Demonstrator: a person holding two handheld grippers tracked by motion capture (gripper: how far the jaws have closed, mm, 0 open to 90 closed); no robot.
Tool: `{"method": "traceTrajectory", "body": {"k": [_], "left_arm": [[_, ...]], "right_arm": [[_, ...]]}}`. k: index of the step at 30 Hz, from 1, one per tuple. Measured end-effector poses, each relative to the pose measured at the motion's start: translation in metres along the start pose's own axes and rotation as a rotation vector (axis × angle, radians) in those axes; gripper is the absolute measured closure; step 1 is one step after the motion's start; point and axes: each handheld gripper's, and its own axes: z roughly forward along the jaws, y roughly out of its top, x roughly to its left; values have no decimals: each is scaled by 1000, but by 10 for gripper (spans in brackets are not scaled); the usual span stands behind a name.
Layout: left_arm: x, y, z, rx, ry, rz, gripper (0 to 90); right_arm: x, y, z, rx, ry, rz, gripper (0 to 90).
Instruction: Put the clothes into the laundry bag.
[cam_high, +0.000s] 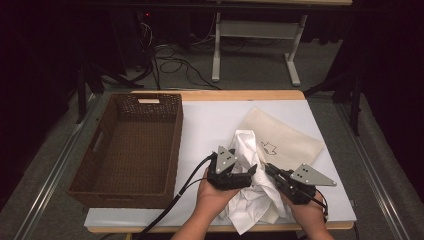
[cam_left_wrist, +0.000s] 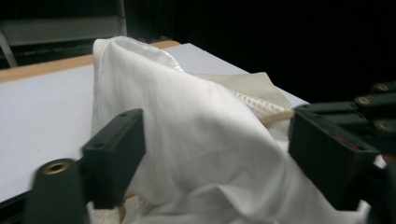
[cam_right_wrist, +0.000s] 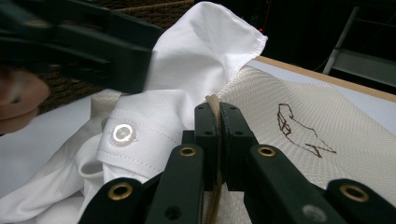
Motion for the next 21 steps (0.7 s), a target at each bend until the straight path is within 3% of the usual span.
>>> {"method": "traceTrajectory", "body": {"k": [1, 4, 5, 6, 8, 10, 14, 15, 16, 17, 18, 21], "left_arm": [[2, 0, 3, 25, -10, -13, 276], [3, -5, 5, 40, 1, -9, 653], [0, -9, 2, 38, 2, 18, 816], [0, -9, 2, 38, 2, 18, 865], [-8, -15, -6, 18, 2, 61, 887], [-12, -17, -8, 16, -1, 72, 890], [-26, -33, -11, 44, -52, 122, 890], [-31, -42, -7, 81, -85, 144, 891], [-31, -42, -7, 81, -85, 144, 891], [-34, -51, 0, 143, -116, 151, 891], [-34, -51, 0, 143, -116, 151, 891], [-35, -65, 13, 210, -130, 159, 890]], "right_arm": [[0, 0, 0, 1, -1, -1, 880], [0, 0, 0, 0, 1, 1, 880], [0, -1, 0, -1, -2, 6, 880], [0, -1, 0, -1, -2, 6, 880], [-1, -1, 0, 0, -1, 0, 880], [-1, -1, 1, 1, -3, 0, 880], [0, 0, 1, 1, -3, -4, 880], [0, 0, 1, -1, -5, -2, 880], [0, 0, 1, -1, -5, -2, 880], [0, 0, 1, 0, -6, -2, 880], [0, 0, 1, -4, -3, -2, 880], [1, 0, 0, 2, -4, -3, 880]]}}
